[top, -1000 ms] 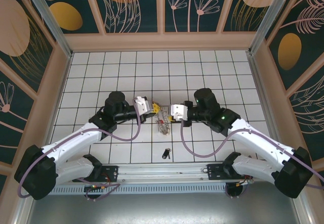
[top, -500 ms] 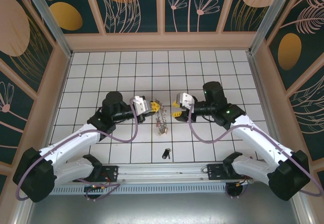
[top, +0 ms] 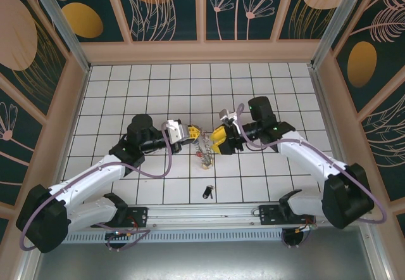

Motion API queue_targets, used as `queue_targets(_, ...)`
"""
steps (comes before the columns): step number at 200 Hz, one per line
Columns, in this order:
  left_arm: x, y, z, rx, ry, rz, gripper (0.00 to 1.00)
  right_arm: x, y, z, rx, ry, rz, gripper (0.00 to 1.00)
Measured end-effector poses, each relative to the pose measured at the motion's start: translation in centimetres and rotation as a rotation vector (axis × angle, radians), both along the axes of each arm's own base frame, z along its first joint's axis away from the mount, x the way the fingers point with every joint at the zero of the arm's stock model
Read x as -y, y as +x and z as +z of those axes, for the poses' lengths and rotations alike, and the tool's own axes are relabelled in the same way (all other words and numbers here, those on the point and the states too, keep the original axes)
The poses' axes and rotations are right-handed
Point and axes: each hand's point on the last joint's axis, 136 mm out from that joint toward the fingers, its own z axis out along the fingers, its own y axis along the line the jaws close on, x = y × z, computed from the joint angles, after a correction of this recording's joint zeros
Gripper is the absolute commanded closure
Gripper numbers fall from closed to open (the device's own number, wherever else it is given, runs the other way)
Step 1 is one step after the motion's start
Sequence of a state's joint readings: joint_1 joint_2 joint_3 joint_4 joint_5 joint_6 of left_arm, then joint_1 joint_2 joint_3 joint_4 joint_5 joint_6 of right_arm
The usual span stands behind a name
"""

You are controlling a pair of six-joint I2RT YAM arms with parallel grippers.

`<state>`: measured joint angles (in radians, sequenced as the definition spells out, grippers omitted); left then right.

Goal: Put the keys on the keyring

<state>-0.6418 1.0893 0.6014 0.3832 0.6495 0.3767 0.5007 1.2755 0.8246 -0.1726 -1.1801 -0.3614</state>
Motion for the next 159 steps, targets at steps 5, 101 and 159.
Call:
queue_targets(5, 0.0, 0.0, 0.1, 0.002, -0.002, 0.0, 1.0, -0.1, 0.1, 0.0, -0.007, -0.002, 0.003, 0.53)
queue_targets(101, 0.3, 0.3, -0.2, 0.004, -0.003, -0.001, 1.0, -0.6, 0.3, 0.8, -0.001, 0.017, 0.062, 0.57)
queue_targets(159, 0.3, 0.3, 0.1, 0.006, -0.017, -0.003, 1.0, -0.7, 0.4, 0.4, -0.002, 0.01, 0.064, 0.64)
